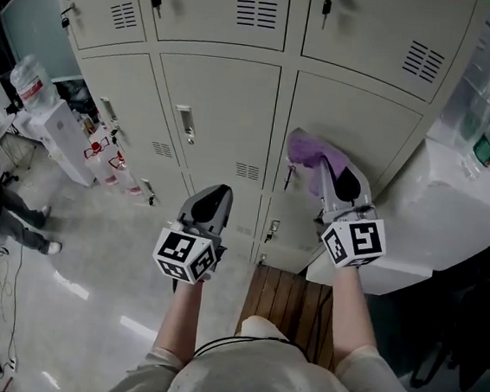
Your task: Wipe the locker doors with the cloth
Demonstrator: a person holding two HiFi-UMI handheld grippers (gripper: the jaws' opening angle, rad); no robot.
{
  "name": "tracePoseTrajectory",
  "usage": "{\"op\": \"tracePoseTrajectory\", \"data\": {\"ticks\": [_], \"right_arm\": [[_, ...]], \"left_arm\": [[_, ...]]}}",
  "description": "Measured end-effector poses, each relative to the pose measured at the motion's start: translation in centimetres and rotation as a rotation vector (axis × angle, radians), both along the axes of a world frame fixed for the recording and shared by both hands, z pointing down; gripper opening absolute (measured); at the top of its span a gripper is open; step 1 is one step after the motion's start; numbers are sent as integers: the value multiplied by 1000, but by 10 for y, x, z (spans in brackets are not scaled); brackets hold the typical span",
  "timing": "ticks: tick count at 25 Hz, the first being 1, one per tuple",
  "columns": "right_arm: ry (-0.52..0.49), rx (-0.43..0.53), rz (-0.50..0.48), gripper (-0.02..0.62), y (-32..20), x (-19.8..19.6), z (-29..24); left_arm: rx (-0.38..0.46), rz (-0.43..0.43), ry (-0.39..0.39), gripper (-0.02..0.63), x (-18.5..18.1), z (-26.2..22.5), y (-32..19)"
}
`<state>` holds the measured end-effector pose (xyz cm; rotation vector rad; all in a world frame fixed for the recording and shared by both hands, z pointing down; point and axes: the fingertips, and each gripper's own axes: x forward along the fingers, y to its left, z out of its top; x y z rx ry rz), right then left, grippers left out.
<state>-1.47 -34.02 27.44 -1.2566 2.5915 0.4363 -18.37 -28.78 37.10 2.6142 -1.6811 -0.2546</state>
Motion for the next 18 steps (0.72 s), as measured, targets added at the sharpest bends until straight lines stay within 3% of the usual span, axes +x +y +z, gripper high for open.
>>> {"op": "tracePoseTrajectory", "data": {"ticks": [12, 18], "right_arm": [[76, 134, 156, 63, -57, -32, -75], [287, 215, 275, 63, -73, -60, -91]], "left_arm": [[43, 12, 6, 18, 9, -43, -42], [17, 17, 15, 18, 16, -34, -51]]}}
